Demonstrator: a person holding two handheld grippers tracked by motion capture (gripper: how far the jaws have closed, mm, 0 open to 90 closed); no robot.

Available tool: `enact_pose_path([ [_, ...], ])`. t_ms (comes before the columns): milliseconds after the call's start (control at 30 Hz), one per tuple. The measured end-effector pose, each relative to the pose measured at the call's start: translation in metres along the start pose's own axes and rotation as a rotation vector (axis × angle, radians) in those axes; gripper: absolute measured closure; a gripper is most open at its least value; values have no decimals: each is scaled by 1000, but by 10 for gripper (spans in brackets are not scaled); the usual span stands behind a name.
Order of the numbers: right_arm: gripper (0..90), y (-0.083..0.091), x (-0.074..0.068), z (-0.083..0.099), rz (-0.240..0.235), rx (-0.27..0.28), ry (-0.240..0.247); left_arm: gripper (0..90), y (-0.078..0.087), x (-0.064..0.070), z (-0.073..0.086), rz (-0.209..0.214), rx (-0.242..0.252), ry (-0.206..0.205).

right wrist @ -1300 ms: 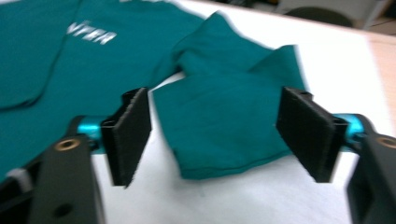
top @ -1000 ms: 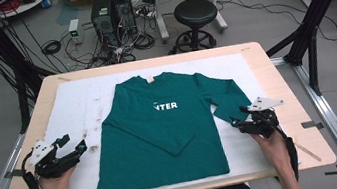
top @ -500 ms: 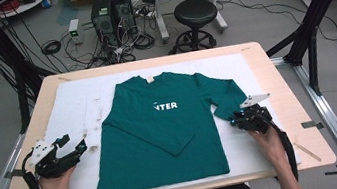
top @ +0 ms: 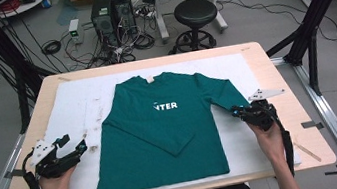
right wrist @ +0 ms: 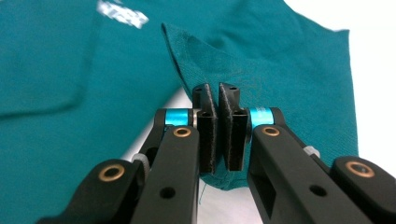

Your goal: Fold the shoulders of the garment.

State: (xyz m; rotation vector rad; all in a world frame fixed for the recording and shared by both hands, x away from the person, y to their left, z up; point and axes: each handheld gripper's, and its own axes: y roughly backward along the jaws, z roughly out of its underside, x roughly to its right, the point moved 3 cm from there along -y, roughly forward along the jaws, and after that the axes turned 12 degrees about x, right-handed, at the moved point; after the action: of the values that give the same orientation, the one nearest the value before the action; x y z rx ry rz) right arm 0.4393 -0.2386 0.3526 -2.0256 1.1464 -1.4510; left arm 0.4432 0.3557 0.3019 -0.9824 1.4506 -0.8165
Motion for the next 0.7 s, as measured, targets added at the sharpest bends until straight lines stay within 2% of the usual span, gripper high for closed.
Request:
enact_pose_path([
  [67, 868, 1, -4, -3, -12, 12, 3, 308, 0, 0, 0, -1, -1, -1],
  [100, 867, 0, -12, -9, -33, 23, 9, 309, 0, 0, 0, -1, -1, -2],
  [233, 868, -4, -26, -14, -71, 26, 23, 309, 0, 0, 0, 0, -3, -3],
  [267, 868, -9, -36, -17, -86, 19, 36, 309, 0, 0, 0, -1, -3, -1],
  [300, 868, -9, -36, -17, -86, 19, 36, 309, 0, 0, 0, -1, -3, -1],
  [333, 868, -15, -46, -20, -108, 21, 43, 308, 0, 0, 0, 0, -3, 0],
  [433, 867, -23, -62, -24, -138, 22, 54, 308, 0, 0, 0, 1, -3, -1],
  [500, 867, -26, -67, -26, -146, 22, 66, 309, 0, 1, 0, -1, -3, -2],
  [533, 867, -32, -77, -29, -158, 19, 75, 309, 0, 1, 0, -1, -2, -2],
  [700, 867, -45, -97, -34, -194, 27, 72, 309, -1, 0, 0, -2, -9, 4],
])
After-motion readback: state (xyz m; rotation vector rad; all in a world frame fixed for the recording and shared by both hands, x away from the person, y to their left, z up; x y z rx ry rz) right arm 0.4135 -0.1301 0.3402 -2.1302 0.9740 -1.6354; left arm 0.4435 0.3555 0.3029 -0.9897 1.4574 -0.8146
